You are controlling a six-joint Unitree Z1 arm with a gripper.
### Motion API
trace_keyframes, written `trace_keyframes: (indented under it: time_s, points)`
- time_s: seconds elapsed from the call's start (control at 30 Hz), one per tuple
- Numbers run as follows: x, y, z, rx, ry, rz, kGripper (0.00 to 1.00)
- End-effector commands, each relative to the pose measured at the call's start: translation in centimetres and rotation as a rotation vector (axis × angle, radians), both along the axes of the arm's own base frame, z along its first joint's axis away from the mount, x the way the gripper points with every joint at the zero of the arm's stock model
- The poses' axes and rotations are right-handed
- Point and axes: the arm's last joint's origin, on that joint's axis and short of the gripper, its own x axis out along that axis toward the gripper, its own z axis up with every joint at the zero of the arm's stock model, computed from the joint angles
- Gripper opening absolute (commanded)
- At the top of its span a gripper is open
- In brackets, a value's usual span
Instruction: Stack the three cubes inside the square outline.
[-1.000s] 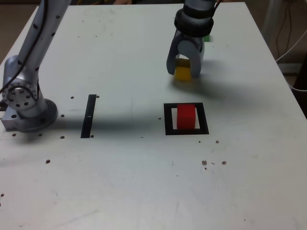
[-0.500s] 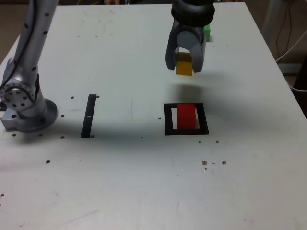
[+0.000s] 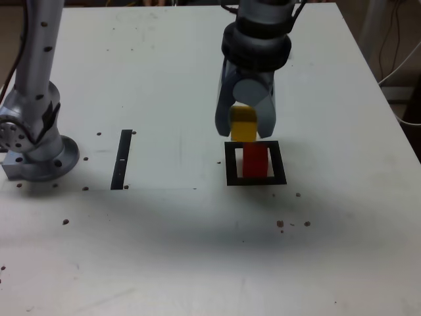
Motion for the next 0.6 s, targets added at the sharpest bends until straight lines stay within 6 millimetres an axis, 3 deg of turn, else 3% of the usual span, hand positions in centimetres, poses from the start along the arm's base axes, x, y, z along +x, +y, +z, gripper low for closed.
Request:
trace_keyframes:
  time_s: [0.0, 0.57]
  points:
    - [-0.36, -0.72, 0.21, -0.005, -0.007, -0.006, 0.20]
    - [0.20, -1.67, -0.73, -0.015, -0.057, -0.011, 0.20]
